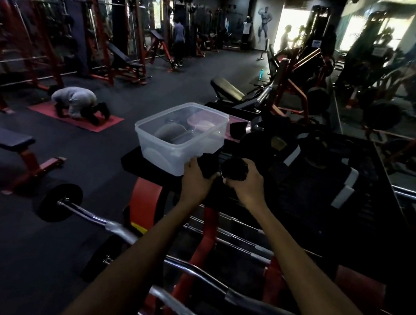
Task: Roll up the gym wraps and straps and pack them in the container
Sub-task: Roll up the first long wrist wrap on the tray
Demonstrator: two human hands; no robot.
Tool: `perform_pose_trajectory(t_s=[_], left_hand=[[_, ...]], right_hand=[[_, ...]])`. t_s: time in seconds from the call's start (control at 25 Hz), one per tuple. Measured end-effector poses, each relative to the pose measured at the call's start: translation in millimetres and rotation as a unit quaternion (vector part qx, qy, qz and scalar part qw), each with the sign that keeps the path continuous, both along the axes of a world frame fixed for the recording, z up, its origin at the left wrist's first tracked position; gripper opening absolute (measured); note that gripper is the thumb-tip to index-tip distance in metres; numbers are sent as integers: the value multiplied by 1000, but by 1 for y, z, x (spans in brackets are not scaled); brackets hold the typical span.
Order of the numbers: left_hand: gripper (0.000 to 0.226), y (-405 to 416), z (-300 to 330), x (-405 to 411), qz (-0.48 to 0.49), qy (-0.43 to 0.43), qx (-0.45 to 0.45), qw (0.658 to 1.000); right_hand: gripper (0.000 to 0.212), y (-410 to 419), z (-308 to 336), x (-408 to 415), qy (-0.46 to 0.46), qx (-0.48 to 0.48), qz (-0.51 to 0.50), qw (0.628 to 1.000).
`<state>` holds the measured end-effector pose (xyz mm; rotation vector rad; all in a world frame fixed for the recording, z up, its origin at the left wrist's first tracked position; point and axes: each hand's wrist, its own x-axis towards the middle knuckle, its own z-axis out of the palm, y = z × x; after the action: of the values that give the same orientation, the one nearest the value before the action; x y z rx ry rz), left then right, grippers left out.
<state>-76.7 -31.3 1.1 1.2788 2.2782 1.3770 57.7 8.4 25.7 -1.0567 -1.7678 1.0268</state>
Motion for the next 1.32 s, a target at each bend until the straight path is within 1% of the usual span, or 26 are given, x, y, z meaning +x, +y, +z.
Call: perform_pose_trajectory(t_s=[0.04,0.12,0.28,0.36,0.44,0.56,0.64,0.68,0.76,0.8,0.84,0.88,0.92,1.04,1.08,1.16,1.24,1.32], left_hand=[[56,-1,2,0,-5,26,19,999],[46,-8,17,3,-9,38,82,996],[41,-22,64,-9,-17,15,199,980],[37,-23,84,-30,-32,-12,229,973],[30,-22,97,-61,-45,9,222,974],[22,-19,112,-108,-82,71,187,976],[20,-18,121,-135,-111,78,150,979],[20,-15,124,-148,-118,82,123,982],[27,-9,127,-168,-131,95,66,985],[32,-5,127,-177,-141,97,33,985],[37,2,125,-185,-146,103,-3,984],[42,6,124,-189,-151,116,-44,981],[47,10,124,-192,-154,140,-81,975],[72,23,116,-206,-191,224,-158,942],[74,27,111,-209,-211,240,-180,930],[60,32,107,-213,-234,284,-219,904],[47,38,108,-216,-234,326,-262,878],[40,43,116,-215,-245,349,-326,844]], right_hand=[[60,-3,3,0,8,11,3,1000],[57,-6,14,-2,31,33,0,999],[59,-7,47,-26,72,81,-5,994],[58,-7,63,-47,89,90,9,992],[58,-7,76,-72,86,101,15,991],[62,-5,83,-107,55,115,19,992],[60,-5,86,-127,29,115,27,993],[56,-4,86,-136,16,104,28,994],[39,-1,88,-154,-11,85,24,996],[33,1,87,-163,-33,80,18,996],[35,6,85,-173,-67,79,7,995],[43,10,83,-179,-106,70,-4,992],[48,14,81,-184,-142,63,-11,988],[48,23,75,-200,-243,26,-12,970],[49,26,74,-204,-285,17,-2,958],[44,30,75,-209,-357,18,20,934],[37,31,77,-213,-401,23,38,915],[36,32,74,-215,-434,23,47,899]])
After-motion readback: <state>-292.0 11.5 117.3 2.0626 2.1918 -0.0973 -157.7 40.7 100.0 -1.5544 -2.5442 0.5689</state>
